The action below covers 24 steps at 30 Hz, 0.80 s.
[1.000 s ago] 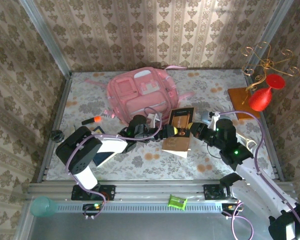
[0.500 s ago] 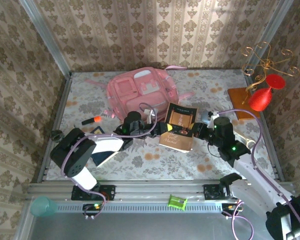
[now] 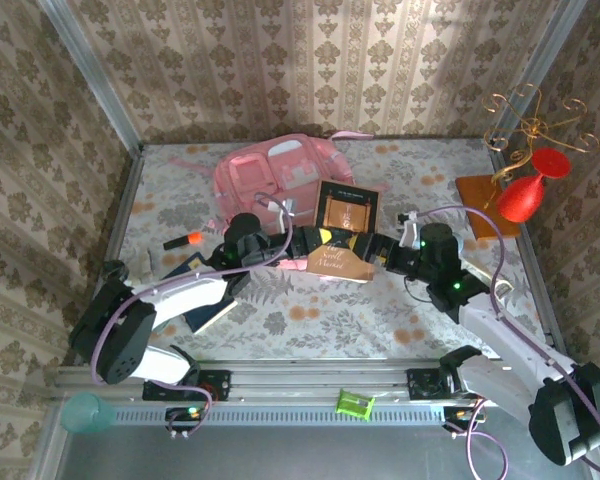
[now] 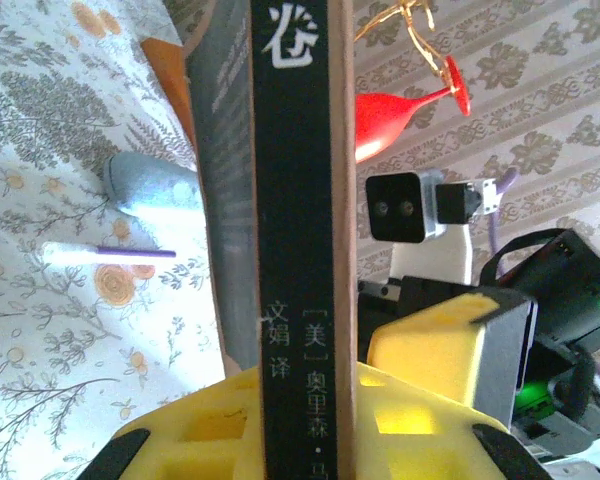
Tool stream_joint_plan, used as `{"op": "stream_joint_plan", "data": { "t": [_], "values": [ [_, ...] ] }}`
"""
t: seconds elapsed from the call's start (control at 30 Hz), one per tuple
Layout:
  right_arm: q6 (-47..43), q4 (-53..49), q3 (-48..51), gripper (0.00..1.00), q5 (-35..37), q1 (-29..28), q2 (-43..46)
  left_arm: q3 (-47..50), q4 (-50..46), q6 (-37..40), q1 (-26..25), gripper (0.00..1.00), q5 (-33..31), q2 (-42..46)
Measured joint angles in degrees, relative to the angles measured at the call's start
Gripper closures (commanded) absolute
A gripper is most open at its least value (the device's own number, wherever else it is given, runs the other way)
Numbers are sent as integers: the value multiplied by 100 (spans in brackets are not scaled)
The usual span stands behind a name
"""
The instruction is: Pack the student bag
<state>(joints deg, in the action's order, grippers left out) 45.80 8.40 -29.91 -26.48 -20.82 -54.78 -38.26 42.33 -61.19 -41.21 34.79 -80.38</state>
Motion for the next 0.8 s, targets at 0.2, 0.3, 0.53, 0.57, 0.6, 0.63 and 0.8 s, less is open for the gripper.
{"op": "stream_joint_plan", "data": {
  "t": [0.2, 0.3, 0.53, 0.57, 0.6, 0.63, 0.8],
  "values": [
    [535, 833, 31, 0, -236, -140, -188, -2, 490, -442, 11, 100, -160, 4],
    [634, 1082, 28, 0, -267, -155, -269, -2, 575, -546, 11, 100, -181, 59],
    [632, 1235, -4, 0, -361, -39, -459, -2, 575, -680, 120, 100, -181, 374],
    [640, 1283, -28, 0, -404, -33, -498, -2, 575, -682, 140, 100, -184, 426],
    [656, 1357, -74, 0, -459, -26, -564, -2, 581, -697, 157, 100, -184, 468],
    [691, 1464, -129, 0, -553, -22, -651, -2, 614, -721, 177, 100, -184, 492],
    [885, 1982, -378, 0, -922, -105, -1073, -4, 833, -876, 203, 100, -175, 470]
  ]
}}
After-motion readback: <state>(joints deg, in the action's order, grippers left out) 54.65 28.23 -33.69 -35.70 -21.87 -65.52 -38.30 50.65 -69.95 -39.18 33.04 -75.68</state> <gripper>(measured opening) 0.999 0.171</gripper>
